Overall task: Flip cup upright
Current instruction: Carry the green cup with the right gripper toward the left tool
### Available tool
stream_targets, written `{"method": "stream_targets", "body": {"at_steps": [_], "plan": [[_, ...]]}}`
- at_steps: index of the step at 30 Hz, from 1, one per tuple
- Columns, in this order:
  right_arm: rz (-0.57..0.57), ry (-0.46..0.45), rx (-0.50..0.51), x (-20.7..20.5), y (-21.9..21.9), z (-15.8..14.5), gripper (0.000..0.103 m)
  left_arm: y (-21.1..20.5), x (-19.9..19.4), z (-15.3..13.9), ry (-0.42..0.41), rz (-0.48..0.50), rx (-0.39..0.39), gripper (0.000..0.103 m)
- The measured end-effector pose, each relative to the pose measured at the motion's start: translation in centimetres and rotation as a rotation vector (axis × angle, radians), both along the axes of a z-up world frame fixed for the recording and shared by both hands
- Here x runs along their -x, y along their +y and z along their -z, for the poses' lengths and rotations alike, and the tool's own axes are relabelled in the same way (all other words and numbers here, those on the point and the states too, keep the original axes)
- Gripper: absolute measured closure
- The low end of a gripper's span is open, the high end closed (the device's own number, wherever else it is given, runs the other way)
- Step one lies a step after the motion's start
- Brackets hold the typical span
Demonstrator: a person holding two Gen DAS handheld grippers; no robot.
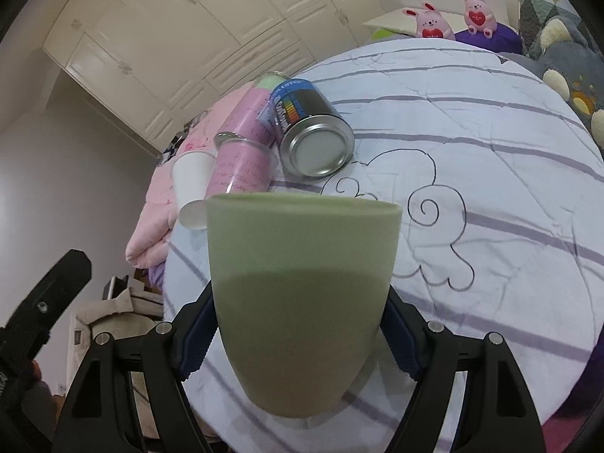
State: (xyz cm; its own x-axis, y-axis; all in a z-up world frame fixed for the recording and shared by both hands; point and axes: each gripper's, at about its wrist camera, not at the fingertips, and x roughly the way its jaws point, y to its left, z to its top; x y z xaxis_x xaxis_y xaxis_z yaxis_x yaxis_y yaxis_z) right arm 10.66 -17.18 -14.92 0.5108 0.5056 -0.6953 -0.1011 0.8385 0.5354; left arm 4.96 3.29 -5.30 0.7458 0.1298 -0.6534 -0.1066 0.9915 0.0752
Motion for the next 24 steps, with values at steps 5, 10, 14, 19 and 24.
{"method": "stream_targets", "body": {"at_steps": [5, 10, 14, 19, 24], "plan": [[-0.026, 0.025, -0.006, -0.2, 0.1, 0.5, 0.024, -0.4, 0.6, -0.5, -0.012, -0.003, -0.002, 0.000], [-0.042, 0.047, 0.004, -0.8, 0.3, 0.9, 0.022, -0.9, 0.6, -0.3, -0.004, 0.005, -0.002, 0.000], [-0.046, 0.023, 0.002, -0.4, -0.2, 0.7, 0.020, -1.5, 0.2, 0.1, 0.014, 0.019, 0.000, 0.000], [-0.036, -0.009, 0.008, 0.5, -1.5, -0.4, 0.020, -2.1, -0.4, 0.1, 0.032, 0.051, 0.055, 0.000], [-0.004, -0.049, 0.073, 1.1, -3.4, -1.7, 0.020, -4.0, -1.0, 0.2, 0.038, 0.083, 0.049, 0.000]]}}
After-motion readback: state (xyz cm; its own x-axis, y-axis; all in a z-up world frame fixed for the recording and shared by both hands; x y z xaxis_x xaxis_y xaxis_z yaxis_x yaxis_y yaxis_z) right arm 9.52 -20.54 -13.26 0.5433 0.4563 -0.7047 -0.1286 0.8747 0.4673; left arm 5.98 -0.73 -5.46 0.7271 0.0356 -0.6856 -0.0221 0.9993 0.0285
